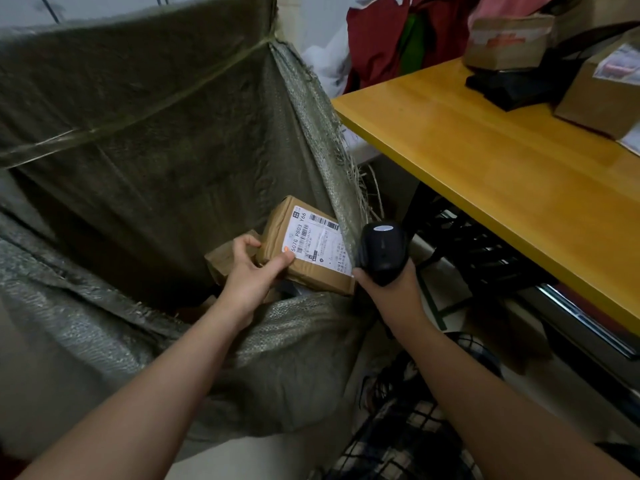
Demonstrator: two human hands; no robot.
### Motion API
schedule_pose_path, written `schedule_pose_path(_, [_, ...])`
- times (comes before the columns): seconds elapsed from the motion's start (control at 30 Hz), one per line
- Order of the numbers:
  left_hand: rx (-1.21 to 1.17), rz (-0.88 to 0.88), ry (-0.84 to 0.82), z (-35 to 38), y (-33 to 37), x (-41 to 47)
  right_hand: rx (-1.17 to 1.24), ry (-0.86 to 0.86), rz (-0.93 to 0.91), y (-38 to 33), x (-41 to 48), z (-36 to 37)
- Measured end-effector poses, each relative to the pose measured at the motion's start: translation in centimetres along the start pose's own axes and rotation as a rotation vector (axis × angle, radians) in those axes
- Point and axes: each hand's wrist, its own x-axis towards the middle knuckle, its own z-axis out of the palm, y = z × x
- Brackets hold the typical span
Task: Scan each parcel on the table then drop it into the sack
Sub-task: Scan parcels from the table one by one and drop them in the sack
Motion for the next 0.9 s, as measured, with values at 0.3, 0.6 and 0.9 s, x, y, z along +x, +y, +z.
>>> schedule_pose_path(0.3, [0.121,0.050,-0.052,-1.2,0.4,-0.1,-0.097,-0.063,0.007,-2.4,2.1,1.7])
schedule_pose_path(0.6, [0.960,0.323,0.138,-3.0,1.5,1.5,-0.464,-0.128,-0.226,-7.1,0.7,-4.8])
schedule_pose_path(0.9, [1.338,0.283,-0.126,0.7,2.6,1.5,-0.413,-0.147,-0.196,-8.1,-0.6,-5.3])
